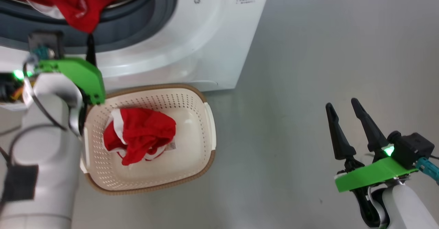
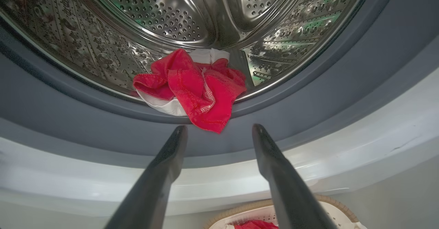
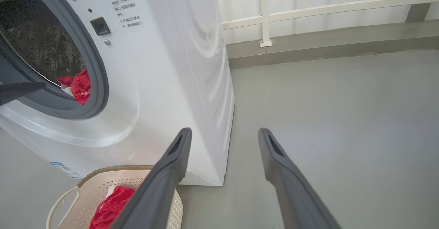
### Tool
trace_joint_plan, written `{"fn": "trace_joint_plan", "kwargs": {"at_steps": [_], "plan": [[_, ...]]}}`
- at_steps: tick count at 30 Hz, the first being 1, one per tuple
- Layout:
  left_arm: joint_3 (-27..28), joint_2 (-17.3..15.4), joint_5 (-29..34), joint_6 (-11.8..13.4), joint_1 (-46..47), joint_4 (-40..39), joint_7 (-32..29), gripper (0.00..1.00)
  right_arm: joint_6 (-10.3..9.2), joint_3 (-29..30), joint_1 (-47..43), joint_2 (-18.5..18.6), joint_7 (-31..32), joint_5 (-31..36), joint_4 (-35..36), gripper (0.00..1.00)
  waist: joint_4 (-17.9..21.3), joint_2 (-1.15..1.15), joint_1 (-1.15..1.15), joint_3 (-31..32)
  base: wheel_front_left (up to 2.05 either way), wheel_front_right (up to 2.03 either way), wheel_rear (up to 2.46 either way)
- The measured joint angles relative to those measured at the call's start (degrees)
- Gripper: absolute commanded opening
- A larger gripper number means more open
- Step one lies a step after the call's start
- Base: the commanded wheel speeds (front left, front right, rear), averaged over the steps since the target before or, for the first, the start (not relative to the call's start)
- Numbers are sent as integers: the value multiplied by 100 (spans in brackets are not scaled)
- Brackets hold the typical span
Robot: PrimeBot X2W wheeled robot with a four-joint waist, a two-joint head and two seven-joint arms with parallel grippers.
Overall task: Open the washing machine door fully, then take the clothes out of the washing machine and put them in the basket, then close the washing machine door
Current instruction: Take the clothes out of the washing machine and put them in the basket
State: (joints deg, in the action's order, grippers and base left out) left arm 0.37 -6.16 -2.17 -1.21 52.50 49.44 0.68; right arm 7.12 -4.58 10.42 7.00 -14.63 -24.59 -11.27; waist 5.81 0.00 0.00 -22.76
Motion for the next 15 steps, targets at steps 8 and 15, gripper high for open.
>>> {"fn": "trace_joint_plan", "kwargs": {"at_steps": [8, 15], "plan": [[-49, -180, 130, 236, 1104, 1012, -331, 100, 0, -169, 320, -96, 0, -1, 8, 100, 213, 0, 0, -421, 0, 0, 0], [-44, -485, 162, 441, 1728, 1766, -371, 100, 0, -331, 497, -183, 0, -8, 5, 100, 515, 1, 0, -672, 0, 0, 0]]}}
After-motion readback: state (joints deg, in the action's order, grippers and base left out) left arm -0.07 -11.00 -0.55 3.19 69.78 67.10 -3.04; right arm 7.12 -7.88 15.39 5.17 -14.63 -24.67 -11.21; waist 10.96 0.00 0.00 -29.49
